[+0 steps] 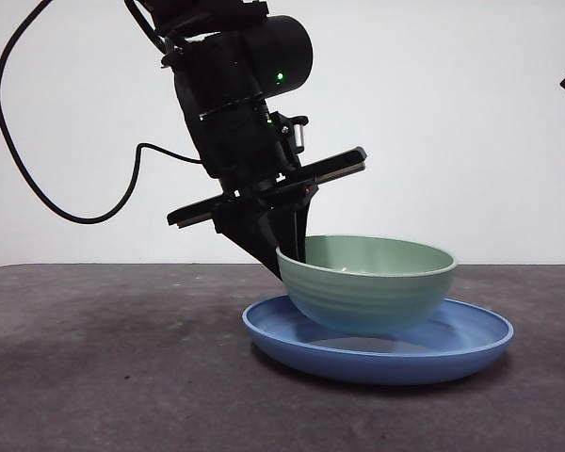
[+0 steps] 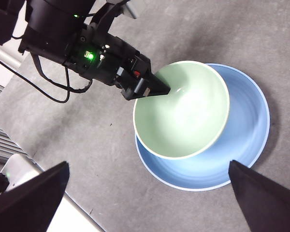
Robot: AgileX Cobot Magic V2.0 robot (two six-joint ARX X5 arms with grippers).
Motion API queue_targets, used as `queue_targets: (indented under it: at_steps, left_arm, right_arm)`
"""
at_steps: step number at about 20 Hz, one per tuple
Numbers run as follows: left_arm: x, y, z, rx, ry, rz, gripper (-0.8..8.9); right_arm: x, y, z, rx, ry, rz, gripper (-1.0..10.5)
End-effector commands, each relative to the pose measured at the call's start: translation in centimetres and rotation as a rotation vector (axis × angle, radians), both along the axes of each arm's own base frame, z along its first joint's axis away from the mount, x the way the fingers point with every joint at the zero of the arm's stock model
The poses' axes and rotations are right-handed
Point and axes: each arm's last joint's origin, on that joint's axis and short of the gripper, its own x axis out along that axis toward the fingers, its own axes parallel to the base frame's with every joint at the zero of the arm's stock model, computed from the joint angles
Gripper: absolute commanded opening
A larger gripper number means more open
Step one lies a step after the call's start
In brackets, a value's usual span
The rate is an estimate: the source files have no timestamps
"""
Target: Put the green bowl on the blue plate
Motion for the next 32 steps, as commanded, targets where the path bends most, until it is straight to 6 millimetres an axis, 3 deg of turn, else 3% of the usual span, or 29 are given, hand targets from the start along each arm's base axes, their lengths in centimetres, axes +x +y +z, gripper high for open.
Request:
queue_targets:
  at_steps: [1,7,12,14,17,19,25,32]
  left_arm:
    - [0.2,-0.9,0.0,-0.014,-0.009,-0.003,0.3]
    - [0.1,-1.2,0.1,-0.029,-0.02,-0.005,0.59]
    - [0.0,-1.4,0.2,-0.037,-0.021,-0.011,3.81]
    - [0.1,-1.4,0.2,-0.042,-0.027,-0.011,4.68]
    - [0.1,-1.3,0.4,-0.035,-0.025,-0.018,5.69]
    - [0.1,-0.9,1.2,-0.026,-0.034,-0.031,5.68]
    - [-1.2,1.9,7.1,0.005,-0.068,-0.084,5.66]
    - [-8.5,8.2,16.9,-0.051,-0.224,-0.153,5.63]
  right_arm:
    - [0.1,0.1,0.3,-0.003,-0.019,0.011,5.6]
    - [0.1,0.1,0.3,-0.003,-0.019,0.011,5.6]
    - [0.1,0.1,0.3,-0.004,-0.014,0.011,5.6]
    - [0.1,0.1,0.3,-0.006,-0.01,0.011,5.6]
    - [0.0,0.1,0.2,-0.007,-0.007,0.011,5.6]
    - [0.0,0.1,0.2,-0.006,-0.007,0.011,5.6]
    - [0.1,0.1,0.3,-0.006,-0.008,0.011,5.6]
    - [0.0,0.1,0.3,-0.006,-0.008,0.012,5.6]
